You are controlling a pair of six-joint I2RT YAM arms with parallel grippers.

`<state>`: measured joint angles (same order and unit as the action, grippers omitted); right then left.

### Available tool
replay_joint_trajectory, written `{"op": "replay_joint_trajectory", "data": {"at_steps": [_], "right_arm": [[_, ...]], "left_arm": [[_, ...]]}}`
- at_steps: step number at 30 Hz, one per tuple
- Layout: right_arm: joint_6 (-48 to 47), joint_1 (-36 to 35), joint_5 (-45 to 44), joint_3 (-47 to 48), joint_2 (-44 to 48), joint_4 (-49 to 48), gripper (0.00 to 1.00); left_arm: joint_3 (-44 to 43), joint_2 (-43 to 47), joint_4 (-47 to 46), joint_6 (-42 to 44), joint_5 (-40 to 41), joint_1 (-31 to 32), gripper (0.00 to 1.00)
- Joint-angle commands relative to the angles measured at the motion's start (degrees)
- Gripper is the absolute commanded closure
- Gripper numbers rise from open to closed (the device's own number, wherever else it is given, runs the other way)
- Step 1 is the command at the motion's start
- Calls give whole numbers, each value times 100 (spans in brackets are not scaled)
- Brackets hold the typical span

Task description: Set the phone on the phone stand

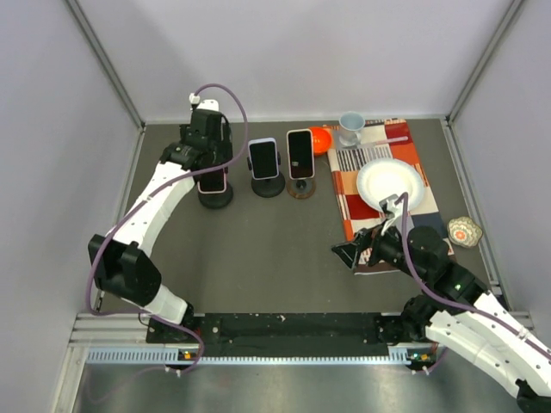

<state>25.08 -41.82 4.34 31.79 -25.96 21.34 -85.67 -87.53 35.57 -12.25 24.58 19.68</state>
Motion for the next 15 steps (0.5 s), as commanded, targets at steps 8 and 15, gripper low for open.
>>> {"op": "replay_joint_trajectory", "data": {"at_steps": [8, 15], "right_arm": [[-73, 34, -188, 389, -480, 116, 2], [-56, 25, -170, 425, -709, 54, 2]], "left_arm": [[-205, -116, -1483, 390, -928, -386, 100], [-99, -238, -1668, 426, -1297, -518, 100]]}}
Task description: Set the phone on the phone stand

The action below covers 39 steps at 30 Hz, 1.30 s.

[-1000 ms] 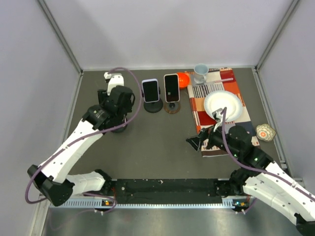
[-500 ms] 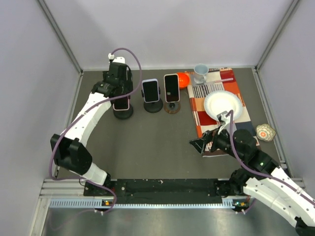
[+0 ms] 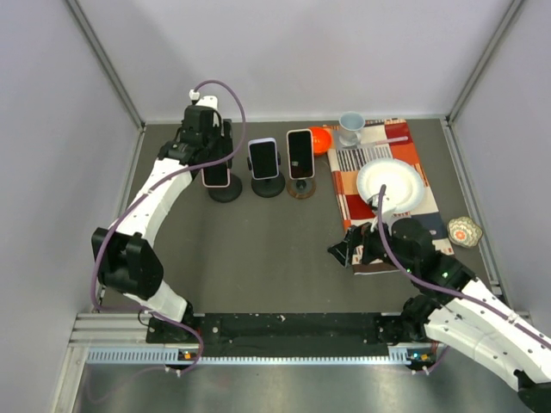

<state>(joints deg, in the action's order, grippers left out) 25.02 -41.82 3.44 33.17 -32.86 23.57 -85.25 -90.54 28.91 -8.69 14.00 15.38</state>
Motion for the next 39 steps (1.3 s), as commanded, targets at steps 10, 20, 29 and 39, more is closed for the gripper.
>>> {"op": "replay_joint_trajectory", "data": {"at_steps": [10, 20, 29, 39], "right_arm": [[-102, 34, -133, 199, 87, -186, 2], [-76, 25, -124, 208, 69, -204, 2], [12, 25, -326, 234, 87, -169, 2], [144, 25, -1635, 532, -9, 279, 1]], "left_arm": [[-150, -192, -1115, 87, -600, -272, 100], [-325, -166, -676, -141, -425, -272, 31], [-97, 694, -570, -388, -889, -281, 2], [447, 1969, -938, -792, -2029, -272, 1]]}}
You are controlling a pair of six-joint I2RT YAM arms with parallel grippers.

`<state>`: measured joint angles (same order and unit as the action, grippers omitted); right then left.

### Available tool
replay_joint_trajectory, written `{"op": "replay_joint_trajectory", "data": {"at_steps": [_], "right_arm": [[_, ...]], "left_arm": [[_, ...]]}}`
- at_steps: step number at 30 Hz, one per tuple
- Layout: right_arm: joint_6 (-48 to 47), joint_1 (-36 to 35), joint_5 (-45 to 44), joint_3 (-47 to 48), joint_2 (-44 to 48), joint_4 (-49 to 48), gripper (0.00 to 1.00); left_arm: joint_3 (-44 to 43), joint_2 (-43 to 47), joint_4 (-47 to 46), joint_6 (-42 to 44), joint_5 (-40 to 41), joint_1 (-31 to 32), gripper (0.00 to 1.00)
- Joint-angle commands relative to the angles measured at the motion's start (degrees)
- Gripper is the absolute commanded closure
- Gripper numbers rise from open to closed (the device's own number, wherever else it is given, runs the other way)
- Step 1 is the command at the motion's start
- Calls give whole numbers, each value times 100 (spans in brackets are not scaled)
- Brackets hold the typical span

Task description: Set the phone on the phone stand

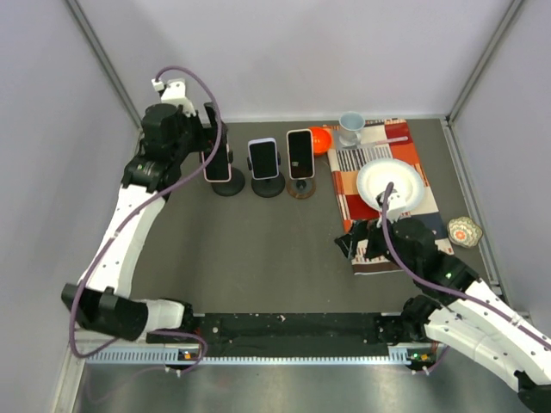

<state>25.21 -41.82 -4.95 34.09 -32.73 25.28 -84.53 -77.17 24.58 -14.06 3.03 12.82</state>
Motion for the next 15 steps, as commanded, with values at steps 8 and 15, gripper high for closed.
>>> {"op": "replay_joint_trajectory", "data": {"at_steps": [8, 15], "right_arm": [[168, 34, -1876, 862, -260, 364, 1], [-77, 34, -2238, 1056, -339, 232, 1]], "left_arm": [[745, 914, -1043, -852, -2016, 256, 4], [903, 1001, -1139, -616, -1709, 1177, 4]]}}
